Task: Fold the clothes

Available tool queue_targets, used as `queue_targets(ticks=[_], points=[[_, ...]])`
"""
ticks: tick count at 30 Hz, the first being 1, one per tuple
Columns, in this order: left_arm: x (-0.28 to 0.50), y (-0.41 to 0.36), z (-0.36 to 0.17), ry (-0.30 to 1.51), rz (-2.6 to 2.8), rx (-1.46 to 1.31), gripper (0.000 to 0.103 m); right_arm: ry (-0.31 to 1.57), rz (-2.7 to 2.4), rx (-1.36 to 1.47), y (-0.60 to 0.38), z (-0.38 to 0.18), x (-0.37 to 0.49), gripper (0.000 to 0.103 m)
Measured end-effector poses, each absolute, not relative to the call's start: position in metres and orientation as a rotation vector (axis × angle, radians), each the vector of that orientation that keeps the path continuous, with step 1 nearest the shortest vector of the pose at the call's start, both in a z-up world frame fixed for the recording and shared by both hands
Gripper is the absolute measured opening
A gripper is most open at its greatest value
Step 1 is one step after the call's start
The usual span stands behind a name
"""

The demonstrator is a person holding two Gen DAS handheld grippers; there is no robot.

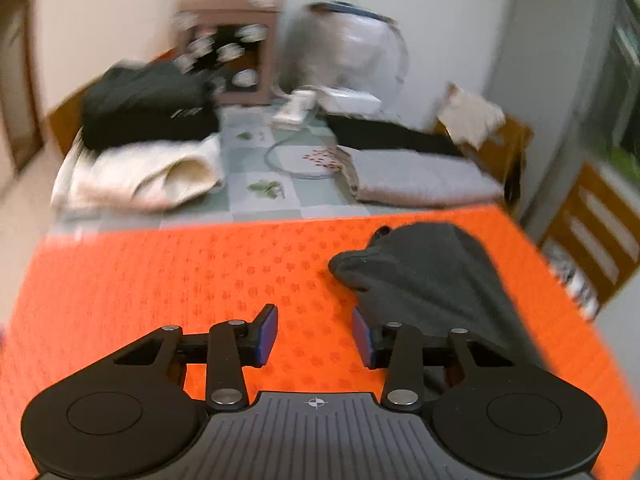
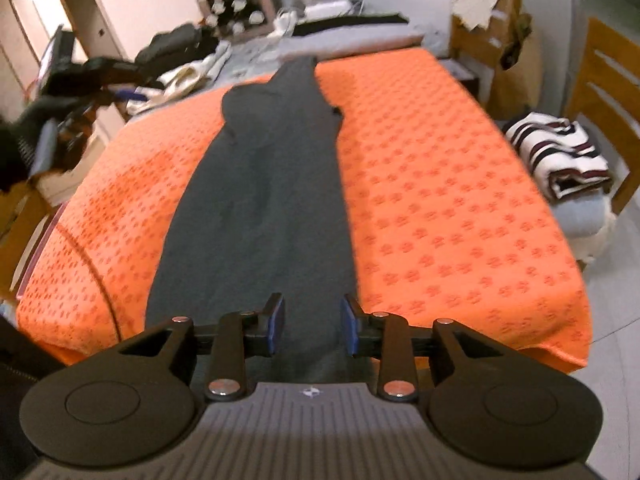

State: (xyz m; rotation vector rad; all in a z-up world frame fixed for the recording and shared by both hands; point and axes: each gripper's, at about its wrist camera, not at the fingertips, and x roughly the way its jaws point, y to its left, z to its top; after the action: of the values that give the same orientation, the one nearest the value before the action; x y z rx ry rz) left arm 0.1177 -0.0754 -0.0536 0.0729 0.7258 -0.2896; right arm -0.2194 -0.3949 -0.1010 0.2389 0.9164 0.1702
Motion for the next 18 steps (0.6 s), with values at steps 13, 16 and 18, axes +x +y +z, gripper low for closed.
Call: queue_targets(ticks=[13, 16, 18], points=[[0.197, -0.116, -0.118, 0.654, -0.602, 0.594, 0.044, 0.947, 0.132, 0.247, -0.352, -0.102, -0.180, 0.049], [0.215, -0.117, -0.128, 0.630, -0.668, 0.672, 0.044, 0.949, 0.099, 0.254, -0.344, -0.101, -0.171, 0.050], [0.226, -0.116, -0.132, 0.627, -0.718, 0.697, 0.041, 0.959, 0.074, 0.262, -0.339, -0.101, -0.164, 0.050]])
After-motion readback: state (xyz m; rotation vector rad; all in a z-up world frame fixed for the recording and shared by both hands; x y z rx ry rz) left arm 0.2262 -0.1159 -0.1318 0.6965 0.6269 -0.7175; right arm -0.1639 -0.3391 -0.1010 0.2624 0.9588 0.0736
